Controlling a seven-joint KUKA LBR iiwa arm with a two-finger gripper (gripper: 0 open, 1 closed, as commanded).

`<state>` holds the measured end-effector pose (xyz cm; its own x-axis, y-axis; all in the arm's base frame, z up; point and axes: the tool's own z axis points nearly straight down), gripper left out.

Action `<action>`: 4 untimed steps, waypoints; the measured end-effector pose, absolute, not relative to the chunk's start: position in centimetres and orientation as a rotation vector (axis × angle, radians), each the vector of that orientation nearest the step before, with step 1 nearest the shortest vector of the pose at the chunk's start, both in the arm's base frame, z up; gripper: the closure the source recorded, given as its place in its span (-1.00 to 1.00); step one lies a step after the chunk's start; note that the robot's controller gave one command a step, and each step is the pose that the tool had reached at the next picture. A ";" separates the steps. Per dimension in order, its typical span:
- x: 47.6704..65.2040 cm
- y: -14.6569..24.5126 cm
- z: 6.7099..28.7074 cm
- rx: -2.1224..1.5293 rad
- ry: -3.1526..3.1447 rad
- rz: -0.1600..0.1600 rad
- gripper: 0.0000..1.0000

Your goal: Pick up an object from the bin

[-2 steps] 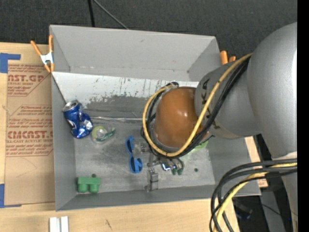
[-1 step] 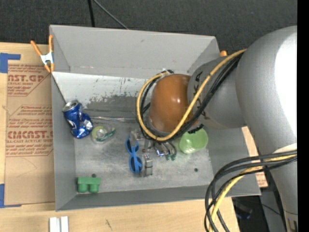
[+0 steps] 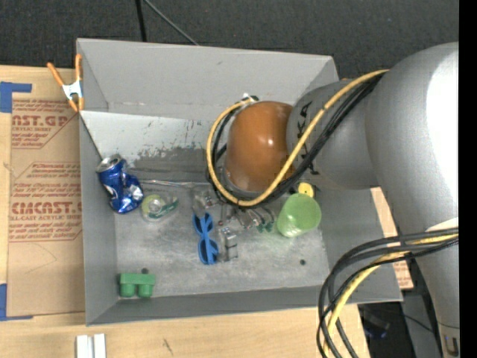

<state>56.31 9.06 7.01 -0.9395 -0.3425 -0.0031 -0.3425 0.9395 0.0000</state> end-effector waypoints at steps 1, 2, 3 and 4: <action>56.3 9.0 7.0 -0.544 3.092 0.002 1.00; 56.3 9.0 7.0 -0.544 3.092 0.003 -1.00; 56.3 9.0 7.0 -0.543 3.092 0.003 1.00; 48.5 8.7 12.3 -1.495 2.763 0.002 1.00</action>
Offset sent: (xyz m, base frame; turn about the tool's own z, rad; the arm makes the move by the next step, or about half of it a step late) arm 0.0000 0.0000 0.0000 0.0000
